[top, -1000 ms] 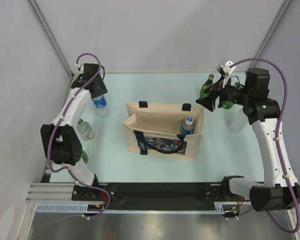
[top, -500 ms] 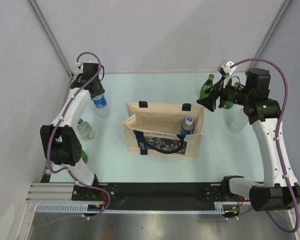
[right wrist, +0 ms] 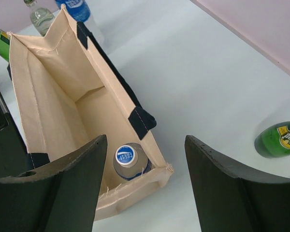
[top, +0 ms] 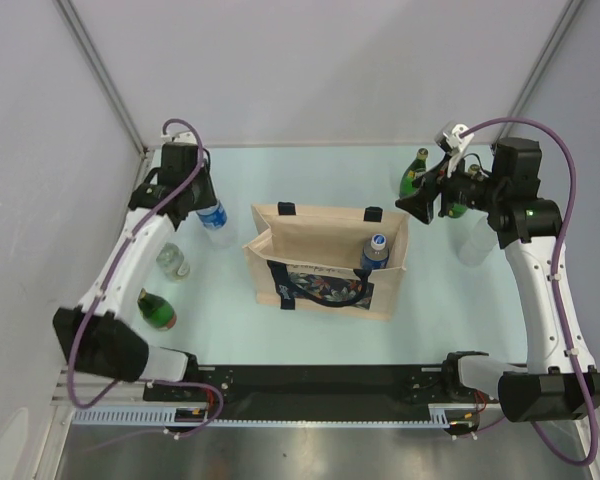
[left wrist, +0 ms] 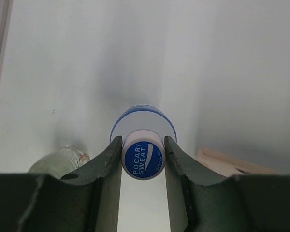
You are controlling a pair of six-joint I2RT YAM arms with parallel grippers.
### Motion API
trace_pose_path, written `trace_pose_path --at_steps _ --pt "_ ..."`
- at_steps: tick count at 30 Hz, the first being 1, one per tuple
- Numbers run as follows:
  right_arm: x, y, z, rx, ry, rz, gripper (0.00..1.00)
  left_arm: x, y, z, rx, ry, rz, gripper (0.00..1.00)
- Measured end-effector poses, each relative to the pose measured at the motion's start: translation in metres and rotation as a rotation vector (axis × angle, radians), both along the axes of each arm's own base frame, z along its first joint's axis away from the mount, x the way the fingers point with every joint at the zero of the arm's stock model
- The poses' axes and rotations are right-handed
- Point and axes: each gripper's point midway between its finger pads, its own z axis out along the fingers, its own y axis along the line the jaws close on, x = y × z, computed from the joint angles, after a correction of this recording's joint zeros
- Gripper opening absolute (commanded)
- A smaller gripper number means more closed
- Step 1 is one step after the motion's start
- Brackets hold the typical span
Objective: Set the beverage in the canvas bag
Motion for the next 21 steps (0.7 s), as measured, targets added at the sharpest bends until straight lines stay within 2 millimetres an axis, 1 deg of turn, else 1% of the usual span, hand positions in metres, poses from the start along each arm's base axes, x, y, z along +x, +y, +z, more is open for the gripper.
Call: trace_pose_path --at_steps 2,5,7,10,12,15,18,21 --pt "0.000 -0.001 -0.001 -0.005 0.001 -0.002 0.71 -0.022 -0.016 0.023 -0.004 -0.053 -0.065 0.00" --pt "-0.001 -0.002 -0.005 -0.009 0.010 -0.003 0.71 -0.055 -0.037 0.067 -0.032 -0.166 -0.150 0.00" --pt "-0.002 -0.003 -0.010 -0.009 0.021 -0.006 0.71 -0.075 -0.043 0.090 -0.058 -0.225 -0.188 0.00" --pt "-0.004 -0.005 -0.014 -0.011 0.033 -0.010 0.71 -0.102 -0.039 0.121 -0.068 -0.293 -0.220 0.00" --pt "-0.005 -0.006 -0.014 -0.011 0.035 -0.013 0.71 -0.114 -0.036 0.136 -0.063 -0.315 -0.235 0.00" --pt "-0.004 -0.007 -0.014 -0.011 0.036 -0.018 0.71 -0.125 -0.037 0.155 -0.058 -0.334 -0.275 0.00" --pt "-0.004 -0.008 -0.014 -0.010 0.036 -0.021 0.71 -0.133 -0.047 0.182 -0.076 -0.377 -0.341 0.00" --pt "-0.004 -0.008 -0.014 -0.010 0.036 -0.023 0.71 -0.139 -0.062 0.207 -0.111 -0.427 -0.415 0.00"
